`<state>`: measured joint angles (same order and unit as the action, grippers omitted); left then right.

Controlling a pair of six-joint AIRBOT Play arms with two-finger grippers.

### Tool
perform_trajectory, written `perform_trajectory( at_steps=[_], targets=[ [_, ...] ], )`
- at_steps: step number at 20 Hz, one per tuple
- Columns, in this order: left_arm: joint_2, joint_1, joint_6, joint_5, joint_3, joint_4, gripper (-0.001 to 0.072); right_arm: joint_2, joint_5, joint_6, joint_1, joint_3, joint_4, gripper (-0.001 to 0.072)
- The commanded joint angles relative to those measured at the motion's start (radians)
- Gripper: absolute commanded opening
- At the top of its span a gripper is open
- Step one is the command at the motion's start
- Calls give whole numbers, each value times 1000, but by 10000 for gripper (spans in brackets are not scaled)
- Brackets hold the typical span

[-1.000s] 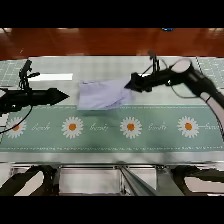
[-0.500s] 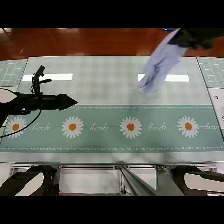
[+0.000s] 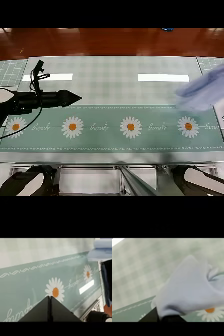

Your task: Fold the shirts.

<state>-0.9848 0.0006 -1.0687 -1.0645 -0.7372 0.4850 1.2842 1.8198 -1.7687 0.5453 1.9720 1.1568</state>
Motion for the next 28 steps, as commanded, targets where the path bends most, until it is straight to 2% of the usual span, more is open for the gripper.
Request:
perform_trajectory(
  at_steps=[1,7,13,17,18,19,20,21,23,24,25,26,27,28],
  targets=[
    [2,-1,14,14,-1,-12,17,-74,37,20,134,-120,49,27],
    [2,-1,14,35,-1,-13,17,-321,37,3,332,-528,225,27],
    [1,-29,28,35,-1,-14,17,-518,38,32,520,-854,610,30],
    [1,-48,28,37,-1,-18,17,-560,1,78,604,-1054,739,30],
    [1,-48,28,43,-1,-18,17,-560,0,61,614,-1094,795,84],
    [1,-48,29,51,-1,-18,17,-560,0,46,615,-1122,821,303],
    [1,-47,42,69,-1,-18,17,-560,-6,55,611,-1135,809,407],
    [0,-44,53,104,-1,-18,17,-560,-14,50,603,-1132,805,407],
    [-14,-19,63,214,-35,-17,17,-560,-44,45,577,-1103,773,404],
    [-34,10,68,258,-86,-13,17,-560,-74,28,557,-1070,713,401],
    [-62,43,74,264,-158,-9,17,-560,-129,5,534,-1025,619,365],
    [-99,77,73,245,-255,-6,17,-557,-220,-10,503,-970,478,201],
    [-139,99,67,220,-356,-6,17,-541,-337,37,450,-904,253,32],
    [-185,103,47,201,-470,-6,17,-512,-467,79,362,-845,26,30]
  ],
)
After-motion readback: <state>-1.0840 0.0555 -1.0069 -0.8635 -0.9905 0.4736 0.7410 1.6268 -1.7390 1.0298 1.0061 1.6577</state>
